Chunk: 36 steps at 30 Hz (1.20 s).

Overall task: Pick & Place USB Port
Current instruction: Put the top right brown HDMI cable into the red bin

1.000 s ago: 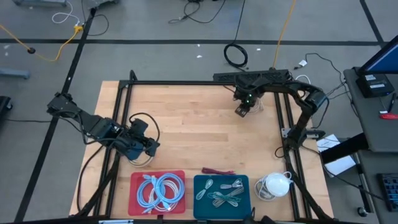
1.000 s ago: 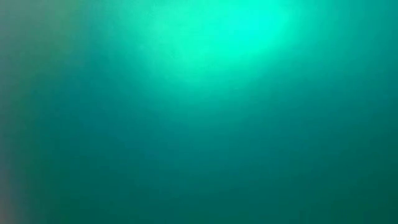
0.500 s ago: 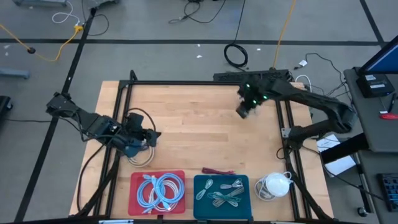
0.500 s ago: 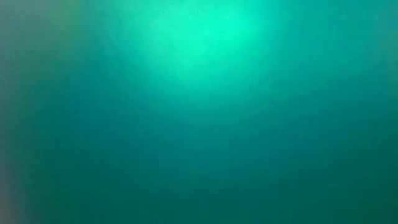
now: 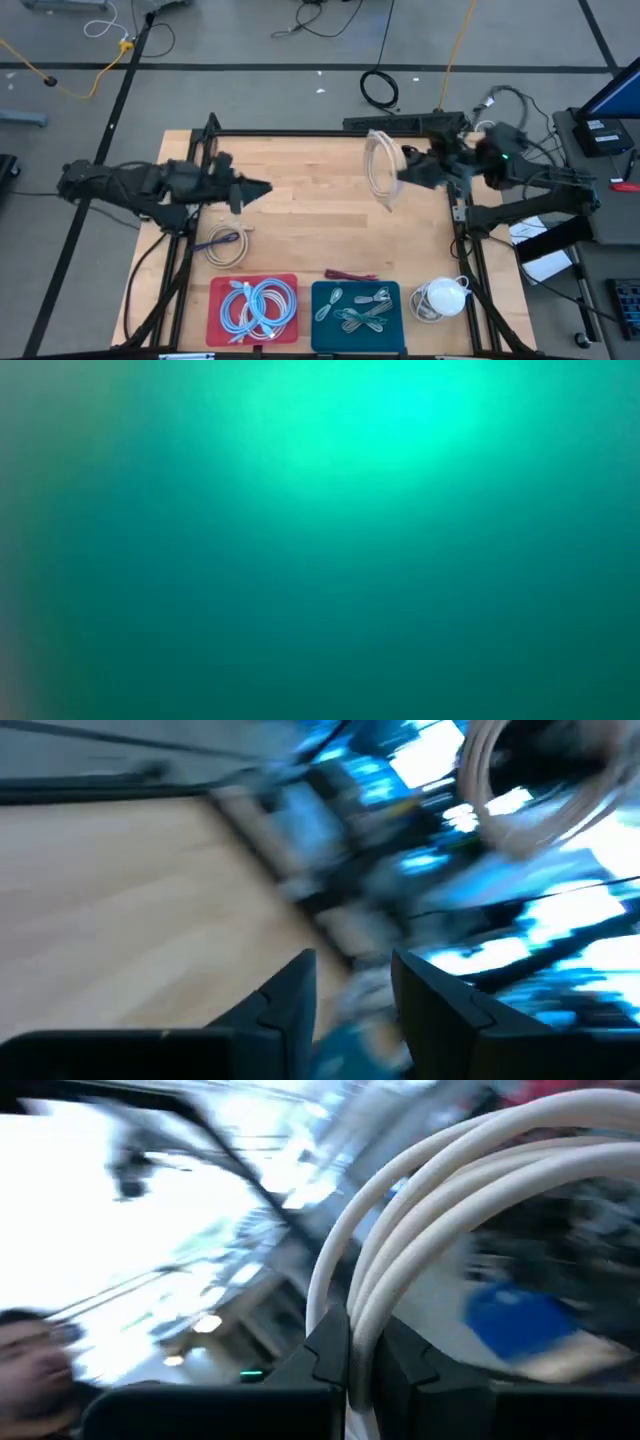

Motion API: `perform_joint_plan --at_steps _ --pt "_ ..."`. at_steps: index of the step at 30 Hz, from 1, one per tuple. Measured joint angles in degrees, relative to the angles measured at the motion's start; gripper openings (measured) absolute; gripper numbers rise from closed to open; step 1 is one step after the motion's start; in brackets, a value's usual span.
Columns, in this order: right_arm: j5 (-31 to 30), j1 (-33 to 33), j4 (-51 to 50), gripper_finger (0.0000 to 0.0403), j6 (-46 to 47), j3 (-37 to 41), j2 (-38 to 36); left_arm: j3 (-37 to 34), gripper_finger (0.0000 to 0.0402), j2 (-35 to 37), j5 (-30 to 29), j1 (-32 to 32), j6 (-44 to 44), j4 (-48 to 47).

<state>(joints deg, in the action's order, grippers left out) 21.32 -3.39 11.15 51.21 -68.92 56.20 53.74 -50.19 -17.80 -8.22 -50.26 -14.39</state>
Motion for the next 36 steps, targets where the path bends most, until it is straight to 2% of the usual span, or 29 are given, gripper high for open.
perform_joint_plan --at_steps 4,6,9,12,16,21,27,32,34,36 --pt "-1.6 6.9 10.4 0.0010 -2.7 0.0 4.0 -10.6 0.0138 -1.6 16.3 8.3 -3.0 34.1" --pt "-1.6 9.4 16.2 0.0010 -3.9 0.1 6.9 -14.4 0.0155 -5.0 19.3 10.6 -7.9 51.2" --pt "-1.8 12.7 25.2 0.0010 -4.2 0.2 10.8 -15.0 0.0193 -12.3 21.4 12.0 -13.7 66.4" --pt "-1.5 14.6 29.2 0.0010 -4.4 0.1 12.8 -10.7 0.0241 -19.1 24.4 11.1 -16.7 68.3" --pt "-1.6 15.6 29.5 0.0010 -4.5 0.2 15.1 -2.5 0.0297 -27.4 25.3 7.9 -14.3 68.2" --pt "-1.6 15.6 34.5 0.0010 -4.2 0.1 14.6 8.6 0.0333 -35.1 25.5 4.8 -11.2 68.2" --pt "0.0 15.3 33.1 0.0010 -3.6 0.1 13.9 19.6 0.0337 -42.0 26.9 2.7 -8.3 64.6" --pt "1.5 14.3 32.8 0.0010 -2.4 0.1 13.8 25.0 0.0336 -45.7 26.2 1.6 -6.9 61.4" --pt "1.5 13.9 32.8 0.0010 -2.1 0.4 13.8 26.4 0.0315 -46.9 26.2 1.3 -7.5 60.8" --pt "1.5 13.5 32.5 0.0010 -1.3 0.7 13.6 26.8 0.0260 -47.1 27.0 0.9 -8.6 60.0"
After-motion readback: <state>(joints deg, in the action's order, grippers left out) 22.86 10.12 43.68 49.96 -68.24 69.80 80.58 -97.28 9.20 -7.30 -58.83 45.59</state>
